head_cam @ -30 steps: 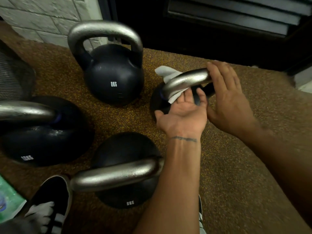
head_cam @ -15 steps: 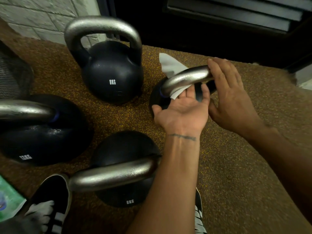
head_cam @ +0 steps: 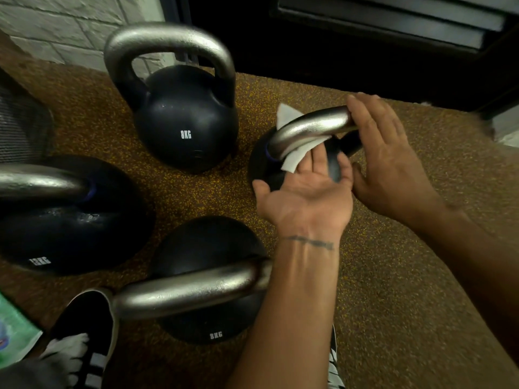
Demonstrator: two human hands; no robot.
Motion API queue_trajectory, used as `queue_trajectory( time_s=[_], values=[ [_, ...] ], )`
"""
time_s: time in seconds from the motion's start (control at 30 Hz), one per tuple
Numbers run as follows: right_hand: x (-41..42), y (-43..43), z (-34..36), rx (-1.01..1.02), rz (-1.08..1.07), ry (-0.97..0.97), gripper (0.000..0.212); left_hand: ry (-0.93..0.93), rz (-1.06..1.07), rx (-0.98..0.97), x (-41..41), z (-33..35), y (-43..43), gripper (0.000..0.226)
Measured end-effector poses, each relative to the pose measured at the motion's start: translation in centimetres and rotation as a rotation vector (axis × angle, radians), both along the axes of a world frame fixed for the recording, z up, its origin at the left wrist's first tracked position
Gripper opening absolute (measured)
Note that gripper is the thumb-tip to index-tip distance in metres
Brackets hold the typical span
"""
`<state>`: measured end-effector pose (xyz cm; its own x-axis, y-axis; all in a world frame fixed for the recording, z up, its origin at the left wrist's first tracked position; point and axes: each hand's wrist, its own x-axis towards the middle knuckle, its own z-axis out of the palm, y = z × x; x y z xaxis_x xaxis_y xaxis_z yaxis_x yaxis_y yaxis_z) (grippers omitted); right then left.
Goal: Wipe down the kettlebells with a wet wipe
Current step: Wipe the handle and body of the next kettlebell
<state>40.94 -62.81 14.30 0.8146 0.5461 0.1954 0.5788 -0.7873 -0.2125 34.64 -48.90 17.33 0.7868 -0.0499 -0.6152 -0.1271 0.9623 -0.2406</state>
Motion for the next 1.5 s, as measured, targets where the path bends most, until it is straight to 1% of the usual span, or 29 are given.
queue_trajectory(
  time_s=[0.07, 0.23, 0.3, 0.4, 0.43, 0.5, 0.6, 0.63, 0.67, 0.77, 0.87, 0.9, 0.93, 0.97, 1.07, 1.1, 1.17, 1.23, 1.3, 1.37, 1.43, 1.5],
  values=[
    [0.0, 0.1, 0.1, 0.001, 0.006, 0.004, 0.074, 0.058, 0.005, -0.001, -0.5, 0.2, -0.2, 0.087],
    [-0.1, 0.2, -0.1, 0.018, 0.007, -0.024, 0.068, 0.057, 0.017, 0.014, 1.8, 0.6, 0.7, 0.086],
    [0.0, 0.0, -0.1, 0.016, 0.013, -0.027, 0.069, 0.074, -0.002, 0.021, 1.3, 0.9, 0.8, 0.086],
    [0.2, 0.0, 0.0, 0.007, 0.015, -0.014, 0.077, 0.100, -0.088, 0.131, -0.5, 1.4, 0.7, 0.082],
    [0.2, 0.0, 0.0, -0.004, 0.012, -0.002, 0.082, 0.119, -0.113, 0.204, -0.8, 1.6, 0.8, 0.082],
    [0.1, 0.0, 0.2, -0.020, -0.004, 0.021, 0.087, 0.130, -0.168, 0.414, -0.9, 2.8, 1.5, 0.080],
    [-0.2, 0.2, 0.6, -0.015, -0.038, 0.072, 0.091, 0.207, -0.360, 0.844, -0.4, 3.8, 1.4, 0.070],
    [-0.2, 0.2, 0.6, -0.015, -0.045, 0.081, 0.091, 0.241, -0.433, 0.970, -0.2, 3.7, 1.2, 0.069],
    [-0.2, 0.3, 0.6, -0.016, -0.049, 0.085, 0.092, 0.236, -0.493, 1.068, -0.1, 3.4, 1.0, 0.070],
    [-0.1, 0.2, 0.6, -0.016, -0.045, 0.079, 0.091, 0.105, -0.643, 1.317, -0.5, 2.2, 1.5, 0.080],
    [-0.2, 0.2, 0.7, -0.013, -0.048, 0.094, 0.089, 0.040, -0.829, 1.724, 0.4, 0.8, 4.5, 0.086],
    [-0.2, 0.2, 0.8, -0.013, -0.049, 0.102, 0.089, 0.019, -0.918, 1.831, 1.2, 0.4, 5.9, 0.089],
    [-0.3, 0.2, 0.8, -0.013, -0.046, 0.108, 0.089, -0.021, -1.004, 1.884, 2.3, 0.1, 7.3, 0.096],
    [-0.3, 0.2, 0.8, -0.012, -0.042, 0.110, 0.088, -0.090, -1.074, 1.890, 3.4, 0.0, 8.6, 0.101],
    [-0.3, -0.1, 0.8, -0.008, -0.040, 0.109, 0.090, -0.298, -1.211, 1.748, 6.3, -0.1, 10.7, 0.092],
    [-0.3, -0.1, 0.9, -0.006, -0.041, 0.108, 0.090, -0.351, -1.250, 1.709, 7.1, 0.0, 10.8, 0.093],
    [-0.2, -0.1, 1.0, -0.015, -0.044, 0.109, 0.091, -0.445, -1.352, 1.623, 8.7, 0.4, 10.2, 0.101],
    [-0.2, 0.0, 0.9, -0.027, -0.048, 0.108, 0.089, -0.535, -1.511, 1.495, 9.7, 0.8, 9.4, 0.105],
    [-0.2, -0.1, 0.8, -0.034, -0.049, 0.103, 0.087, -0.629, -1.611, 1.418, 10.2, 1.0, 9.1, 0.111],
    [0.0, -0.2, 0.8, -0.043, -0.042, 0.095, 0.087, -0.658, -1.616, 1.430, 10.7, 1.3, 9.6, 0.115],
    [0.0, -0.3, 0.7, -0.043, -0.042, 0.102, 0.088, -0.651, -1.561, 1.494, 10.9, 1.9, 10.5, 0.113],
    [-0.1, -0.3, 0.7, -0.015, -0.045, 0.122, 0.089, -0.674, -1.515, 1.655, 10.2, 3.1, 10.8, 0.108]
  ],
)
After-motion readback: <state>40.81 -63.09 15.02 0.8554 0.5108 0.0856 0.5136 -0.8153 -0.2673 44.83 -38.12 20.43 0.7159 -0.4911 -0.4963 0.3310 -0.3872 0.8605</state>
